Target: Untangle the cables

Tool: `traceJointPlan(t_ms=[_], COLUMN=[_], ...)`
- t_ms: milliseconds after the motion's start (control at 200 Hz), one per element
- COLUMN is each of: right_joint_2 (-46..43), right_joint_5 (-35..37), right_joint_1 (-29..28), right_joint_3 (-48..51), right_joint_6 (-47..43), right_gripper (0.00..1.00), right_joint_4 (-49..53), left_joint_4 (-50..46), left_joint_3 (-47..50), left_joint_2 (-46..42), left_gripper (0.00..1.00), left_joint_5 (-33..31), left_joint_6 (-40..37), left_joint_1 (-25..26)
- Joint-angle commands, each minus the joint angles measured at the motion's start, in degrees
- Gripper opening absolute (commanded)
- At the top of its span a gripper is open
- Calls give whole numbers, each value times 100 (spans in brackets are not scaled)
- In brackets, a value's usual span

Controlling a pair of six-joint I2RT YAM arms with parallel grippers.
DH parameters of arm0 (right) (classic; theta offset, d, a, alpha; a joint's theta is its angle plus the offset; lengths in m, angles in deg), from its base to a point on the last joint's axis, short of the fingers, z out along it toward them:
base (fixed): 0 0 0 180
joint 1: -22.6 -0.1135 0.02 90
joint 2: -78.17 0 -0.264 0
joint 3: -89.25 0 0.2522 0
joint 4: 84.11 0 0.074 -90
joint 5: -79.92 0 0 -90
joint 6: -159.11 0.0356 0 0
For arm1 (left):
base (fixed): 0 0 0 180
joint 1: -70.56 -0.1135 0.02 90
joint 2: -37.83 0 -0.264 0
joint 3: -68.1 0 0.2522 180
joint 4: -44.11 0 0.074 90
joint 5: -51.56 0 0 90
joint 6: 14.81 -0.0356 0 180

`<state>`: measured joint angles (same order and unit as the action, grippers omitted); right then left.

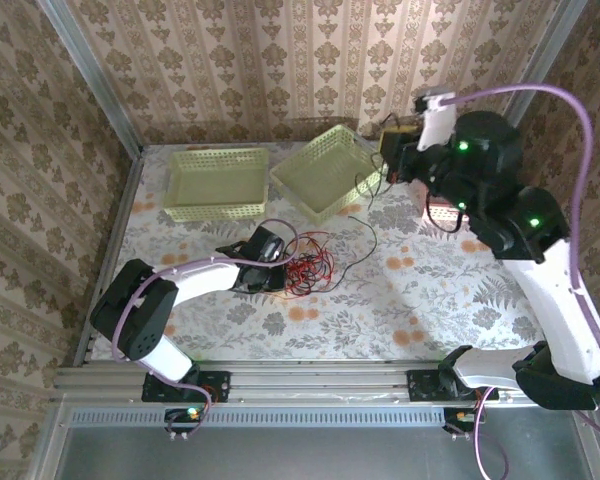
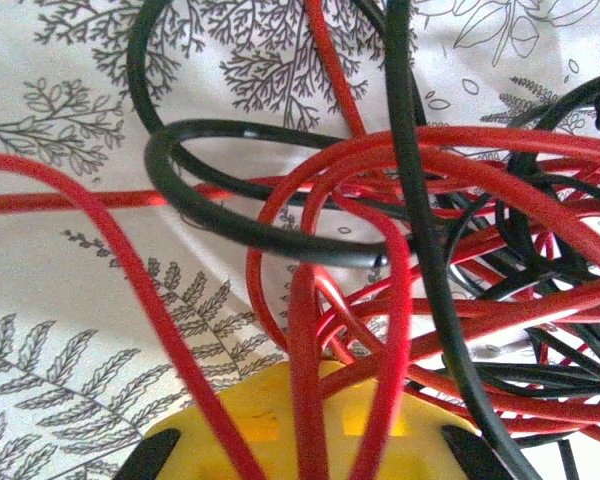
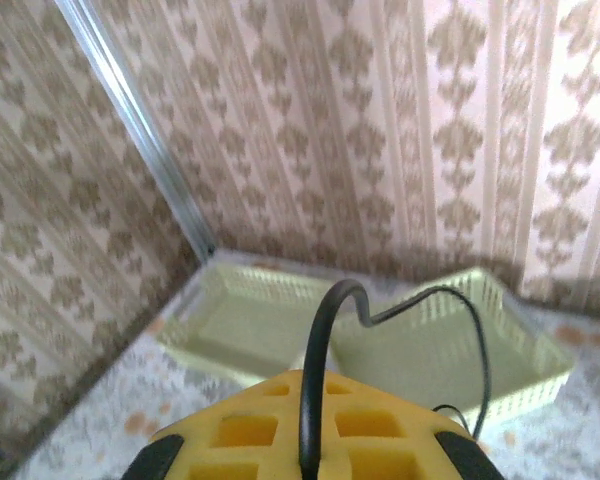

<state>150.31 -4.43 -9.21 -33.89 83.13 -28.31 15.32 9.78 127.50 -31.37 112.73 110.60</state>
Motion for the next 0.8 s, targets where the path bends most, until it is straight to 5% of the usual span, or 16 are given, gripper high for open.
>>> traceJointPlan(t_ms=[0, 40, 130, 260, 385, 795], right_joint_2=[163, 234, 326, 500, 938, 2585], right_joint_5=[-115, -212, -296, -575, -978, -1484], right_joint_1=[88, 89, 108, 355, 647, 891], right_joint_3=[-343, -348, -178, 83, 265, -949], right_joint_6=[-40, 3, 95, 289, 623, 937], right_gripper=[0, 0, 0, 0, 0, 0], right_joint_4=[-67, -68, -121, -282, -553, -894], left_joint_4=[-296, -345, -565, -999, -1358, -1321], left_joint_3=[90, 56, -93, -380, -617, 114], left_joint_2=[-223, -298, -568, -1221, -1965, -3964], left_gripper=[0, 1, 44, 75, 85, 91], left_joint_5=[-120, -59, 84, 107, 88, -734], left_joint_6=[-15, -41, -203, -451, -636, -285], left_joint_1=[-52, -48, -52, -51, -96, -639])
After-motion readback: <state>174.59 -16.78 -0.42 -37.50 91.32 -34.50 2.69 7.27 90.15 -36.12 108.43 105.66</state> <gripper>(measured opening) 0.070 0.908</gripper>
